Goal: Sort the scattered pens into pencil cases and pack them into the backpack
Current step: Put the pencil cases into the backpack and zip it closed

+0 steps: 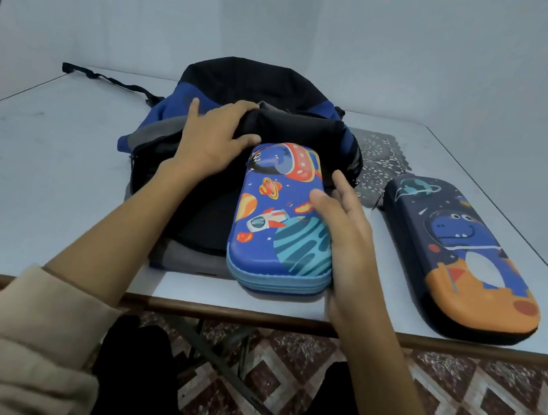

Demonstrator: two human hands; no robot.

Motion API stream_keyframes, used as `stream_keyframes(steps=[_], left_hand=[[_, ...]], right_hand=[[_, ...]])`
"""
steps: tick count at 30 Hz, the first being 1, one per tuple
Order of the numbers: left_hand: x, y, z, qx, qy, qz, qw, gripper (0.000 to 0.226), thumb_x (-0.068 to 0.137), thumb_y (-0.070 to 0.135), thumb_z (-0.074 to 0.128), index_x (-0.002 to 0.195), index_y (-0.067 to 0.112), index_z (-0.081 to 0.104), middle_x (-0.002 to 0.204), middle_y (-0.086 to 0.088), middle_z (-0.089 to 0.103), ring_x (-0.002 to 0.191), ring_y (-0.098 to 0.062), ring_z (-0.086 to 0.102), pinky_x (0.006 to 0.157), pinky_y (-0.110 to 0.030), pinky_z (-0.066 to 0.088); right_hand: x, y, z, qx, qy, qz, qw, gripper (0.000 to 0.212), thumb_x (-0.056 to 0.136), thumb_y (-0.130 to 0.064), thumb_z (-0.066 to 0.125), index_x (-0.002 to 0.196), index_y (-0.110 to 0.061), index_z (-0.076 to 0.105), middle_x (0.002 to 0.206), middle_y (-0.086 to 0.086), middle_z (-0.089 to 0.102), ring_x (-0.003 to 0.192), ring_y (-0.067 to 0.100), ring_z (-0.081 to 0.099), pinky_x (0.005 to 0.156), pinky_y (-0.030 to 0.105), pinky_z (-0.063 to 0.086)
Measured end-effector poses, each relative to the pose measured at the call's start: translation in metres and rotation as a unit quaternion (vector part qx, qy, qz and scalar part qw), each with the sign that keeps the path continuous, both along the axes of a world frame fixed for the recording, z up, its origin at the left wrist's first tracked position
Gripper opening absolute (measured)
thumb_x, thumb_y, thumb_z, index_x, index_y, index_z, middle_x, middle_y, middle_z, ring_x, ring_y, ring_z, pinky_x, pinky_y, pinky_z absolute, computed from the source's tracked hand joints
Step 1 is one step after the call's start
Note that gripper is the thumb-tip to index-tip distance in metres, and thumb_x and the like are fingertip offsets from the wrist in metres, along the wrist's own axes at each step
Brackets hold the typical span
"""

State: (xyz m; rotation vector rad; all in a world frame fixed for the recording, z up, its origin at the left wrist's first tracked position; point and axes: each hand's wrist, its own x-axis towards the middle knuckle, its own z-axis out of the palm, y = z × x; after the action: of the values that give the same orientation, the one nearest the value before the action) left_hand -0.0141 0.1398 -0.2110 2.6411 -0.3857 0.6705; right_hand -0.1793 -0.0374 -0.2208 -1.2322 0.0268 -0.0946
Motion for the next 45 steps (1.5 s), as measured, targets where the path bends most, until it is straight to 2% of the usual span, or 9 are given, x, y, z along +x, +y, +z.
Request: stream_keyframes(steps=[3,5,10,15,19,24,29,39,45], left_hand=[[0.006,0.000,0.002,-0.018,-0.033,0.005,0.999,0.044,0.098,0.038,0.051,0.136,0.018,0.048,0.126,-0.008,0.063,0.119,-0.030,0.056,0.118,-0.051,0.009],[0.008,0.001,0.000,-0.032,-0.059,0.002,0.998,0.041,0.098,0.039,0.050,0.132,0.017,0.050,0.121,-0.007,0.065,0.115,-0.029,0.057,0.118,-0.050,0.013],[0.005,-0.002,-0.003,-0.118,-0.151,-0.018,0.981,0.039,0.097,0.040,0.047,0.126,0.016,0.055,0.120,0.001,0.064,0.111,-0.020,0.057,0.112,-0.051,0.026],[-0.008,-0.008,0.015,-0.223,-0.241,-0.026,0.944,0.028,0.097,0.028,0.053,0.120,0.013,0.059,0.116,0.009,0.063,0.104,-0.003,0.046,0.104,-0.048,0.037],[-0.010,-0.014,0.013,-0.254,-0.262,-0.033,0.930,0.025,0.096,0.025,0.055,0.117,0.014,0.061,0.114,0.016,0.060,0.103,-0.002,0.050,0.101,-0.043,0.039],[-0.009,-0.012,0.003,-0.261,-0.255,-0.051,0.930,0.024,0.096,0.022,0.056,0.117,0.012,0.061,0.113,0.018,0.056,0.104,0.024,0.037,0.103,-0.055,0.036],[-0.008,-0.009,-0.001,-0.260,-0.253,-0.062,0.930,0.024,0.097,0.022,0.056,0.117,0.010,0.061,0.115,0.017,0.056,0.108,0.025,0.037,0.106,-0.054,0.033],[-0.009,-0.008,-0.003,-0.263,-0.253,-0.072,0.928,0.025,0.097,0.022,0.056,0.119,0.010,0.060,0.119,0.017,0.056,0.111,0.021,0.039,0.106,-0.055,0.034],[-0.009,-0.008,-0.005,-0.265,-0.250,-0.072,0.928,0.026,0.097,0.022,0.056,0.120,0.010,0.060,0.119,0.017,0.056,0.111,0.023,0.038,0.106,-0.055,0.033]], right_hand=[[-0.021,0.005,-0.009,-0.205,-0.126,-0.070,0.968,0.076,0.075,-0.055,0.068,0.144,-0.047,0.035,0.148,-0.021,0.037,0.134,-0.007,0.036,0.106,0.022,0.040],[-0.037,0.011,-0.015,-0.322,-0.186,-0.064,0.926,0.089,0.065,-0.061,0.071,0.144,-0.051,0.030,0.156,-0.024,0.016,0.140,-0.011,0.019,0.104,0.012,0.036],[-0.042,0.007,-0.028,-0.459,-0.232,-0.067,0.855,0.096,0.060,-0.067,0.072,0.144,-0.051,0.029,0.158,-0.021,0.010,0.144,0.000,0.020,0.102,0.028,0.046],[-0.038,0.010,-0.036,-0.412,-0.252,-0.103,0.870,0.076,0.062,-0.052,0.078,0.133,-0.036,0.055,0.155,-0.012,0.028,0.141,0.017,0.036,0.099,0.043,0.050],[-0.029,0.010,-0.034,-0.396,-0.285,-0.149,0.860,0.070,0.062,-0.044,0.081,0.126,-0.022,0.063,0.147,-0.002,0.045,0.137,0.021,0.042,0.102,0.034,0.046],[-0.005,0.006,-0.025,-0.385,-0.284,-0.165,0.862,0.069,0.057,-0.036,0.089,0.120,-0.018,0.066,0.139,-0.001,0.053,0.132,0.017,0.048,0.101,0.026,0.046],[0.028,0.001,-0.025,-0.387,-0.294,-0.182,0.855,0.069,0.057,-0.035,0.089,0.117,-0.010,0.066,0.134,0.005,0.056,0.128,0.017,0.052,0.104,0.016,0.038],[0.032,0.001,-0.036,-0.464,-0.229,-0.142,0.844,0.073,0.072,-0.038,0.074,0.138,-0.016,0.052,0.155,0.004,0.032,0.145,0.023,0.026,0.115,0.043,0.030],[0.014,0.010,-0.034,-0.506,-0.313,-0.194,0.780,0.058,0.081,-0.001,0.066,0.137,-0.009,0.052,0.153,0.010,0.037,0.146,0.025,0.024,0.116,0.051,0.024]])
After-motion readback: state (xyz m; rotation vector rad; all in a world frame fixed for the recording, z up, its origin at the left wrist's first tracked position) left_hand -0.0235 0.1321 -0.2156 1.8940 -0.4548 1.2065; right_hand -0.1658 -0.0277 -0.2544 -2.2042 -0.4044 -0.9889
